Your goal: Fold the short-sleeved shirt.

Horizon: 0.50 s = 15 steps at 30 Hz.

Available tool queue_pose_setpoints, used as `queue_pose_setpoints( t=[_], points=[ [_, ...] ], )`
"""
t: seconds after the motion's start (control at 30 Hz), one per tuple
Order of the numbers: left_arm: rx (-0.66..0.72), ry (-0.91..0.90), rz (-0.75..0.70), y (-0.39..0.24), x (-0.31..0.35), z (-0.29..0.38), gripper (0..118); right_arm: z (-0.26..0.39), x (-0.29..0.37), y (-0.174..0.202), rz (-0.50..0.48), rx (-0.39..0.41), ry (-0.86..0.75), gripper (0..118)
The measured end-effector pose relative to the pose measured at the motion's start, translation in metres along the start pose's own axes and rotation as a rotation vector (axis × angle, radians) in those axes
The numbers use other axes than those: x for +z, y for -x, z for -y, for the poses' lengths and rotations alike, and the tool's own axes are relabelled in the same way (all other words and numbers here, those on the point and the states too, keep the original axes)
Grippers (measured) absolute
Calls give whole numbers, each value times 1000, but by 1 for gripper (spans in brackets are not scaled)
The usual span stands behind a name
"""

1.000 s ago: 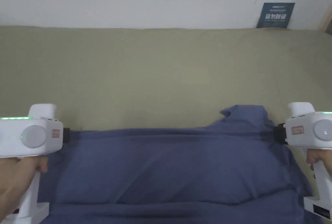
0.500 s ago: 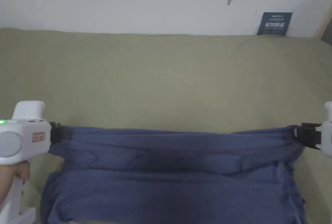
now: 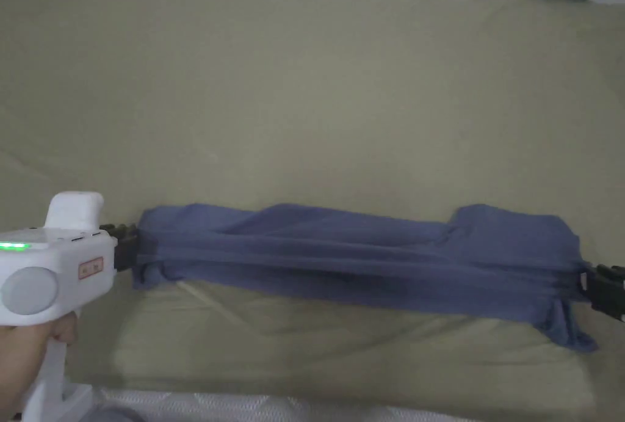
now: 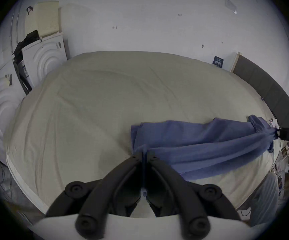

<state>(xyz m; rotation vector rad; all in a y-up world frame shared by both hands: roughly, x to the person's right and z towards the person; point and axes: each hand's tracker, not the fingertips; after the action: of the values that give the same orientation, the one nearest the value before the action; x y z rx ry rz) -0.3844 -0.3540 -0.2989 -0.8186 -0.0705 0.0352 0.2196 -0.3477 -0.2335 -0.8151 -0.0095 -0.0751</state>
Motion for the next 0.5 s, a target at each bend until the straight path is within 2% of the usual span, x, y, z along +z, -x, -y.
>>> queue_pose_setpoints(
  t=[0.3, 0.33, 0.37, 0.4, 0.43, 0.47, 0.5],
  points=[
    [11, 15, -6, 0, -6, 6, 5, 8, -8, -7, 3, -7, 37, 8],
    [8, 16, -9, 0, -7, 6, 14, 9, -9, -6, 1, -7, 38, 8],
    [8, 16, -10, 0, -8, 7, 14, 10, -10, -5, 3, -3, 39, 8],
    [8, 16, -10, -1, -8, 7, 19, 10, -11, -3, 4, 2, 40, 8],
    [8, 24, -20, -1, -9, 6, 35, 12, -11, -3, 8, 5, 43, 10],
    [14, 34, -28, 1, -10, 6, 69, 11, -11, -1, 16, -4, 50, 22],
    [20, 37, -23, 4, -11, 6, 102, 10, -11, 1, 25, -12, 60, 50]
  ],
)
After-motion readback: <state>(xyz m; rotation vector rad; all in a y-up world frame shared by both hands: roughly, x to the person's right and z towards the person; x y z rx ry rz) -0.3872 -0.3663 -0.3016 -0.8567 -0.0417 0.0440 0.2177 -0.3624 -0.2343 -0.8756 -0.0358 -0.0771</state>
